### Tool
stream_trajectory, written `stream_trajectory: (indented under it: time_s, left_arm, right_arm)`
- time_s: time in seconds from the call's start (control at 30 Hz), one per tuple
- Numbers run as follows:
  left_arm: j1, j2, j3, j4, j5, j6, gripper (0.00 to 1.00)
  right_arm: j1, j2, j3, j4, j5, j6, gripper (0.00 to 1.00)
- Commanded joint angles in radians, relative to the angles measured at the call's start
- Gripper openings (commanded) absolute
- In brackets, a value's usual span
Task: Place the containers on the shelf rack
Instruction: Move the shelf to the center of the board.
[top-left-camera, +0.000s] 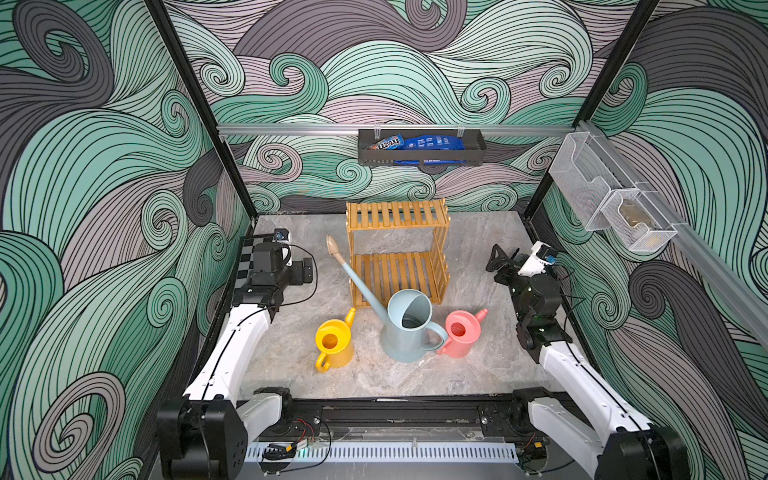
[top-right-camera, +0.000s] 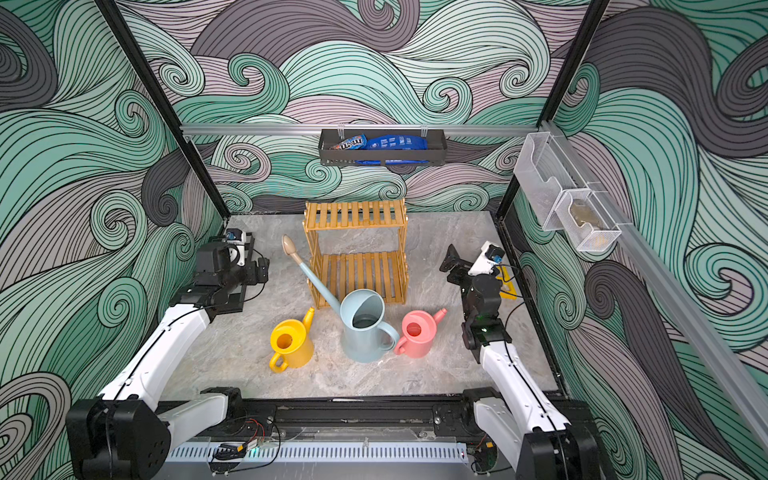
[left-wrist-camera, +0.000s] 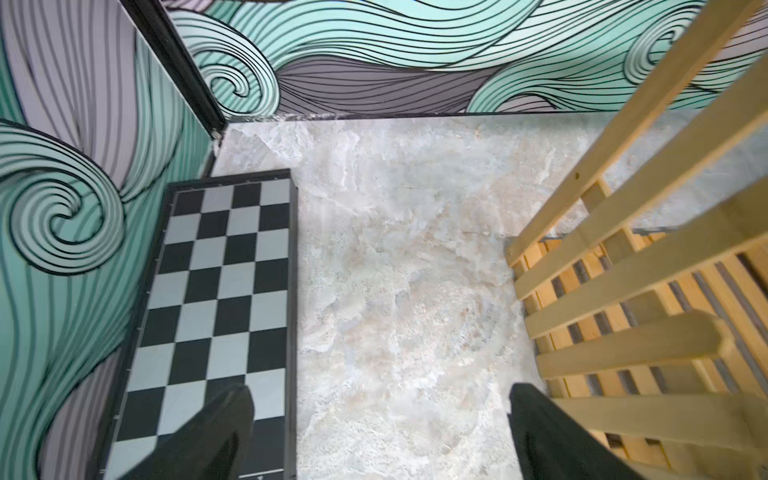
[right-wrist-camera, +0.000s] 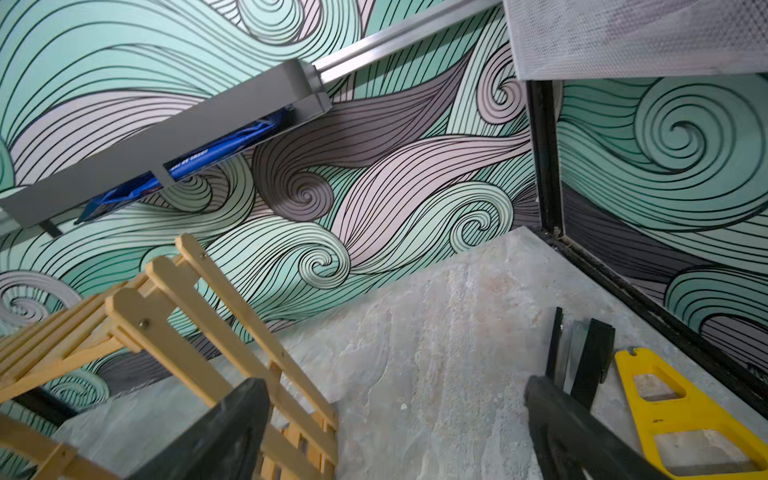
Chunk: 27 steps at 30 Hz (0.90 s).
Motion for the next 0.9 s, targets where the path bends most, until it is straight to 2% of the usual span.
stream_trajectory:
  time_s: [0.0,0.27,0.4,0.67,0.87]
  left_arm:
    - [0.019,0.008,-0.024,-0.042,0.104,-0.018,0.99]
    - [0.019,0.051,-0.009,-0.006,0.103,-0.019,0.99]
    - [0.019,0.063,-0.009,-0.008,0.106,-0.021,0.99]
    - [0.020,0.069,0.001,-0.013,0.103,-0.026,0.99]
    - [0.021,0.064,0.006,-0.017,0.101,-0.032,0.99]
  right_arm:
    - [0.021,-0.006,0.061,-0.148,-0.142,-0.016,0.99]
    - [0.241,0.105,0.215,-0.311,-0.172,-0.157,0.98]
    - [0.313,0.162,0.247,-0.341,-0.150,-0.169,0.94]
    - [0.322,0.290,0.283,-0.347,-0.172,-0.134,0.78]
    - [0.323,0.363,0.326,-0.387,-0.137,-0.076,0.55]
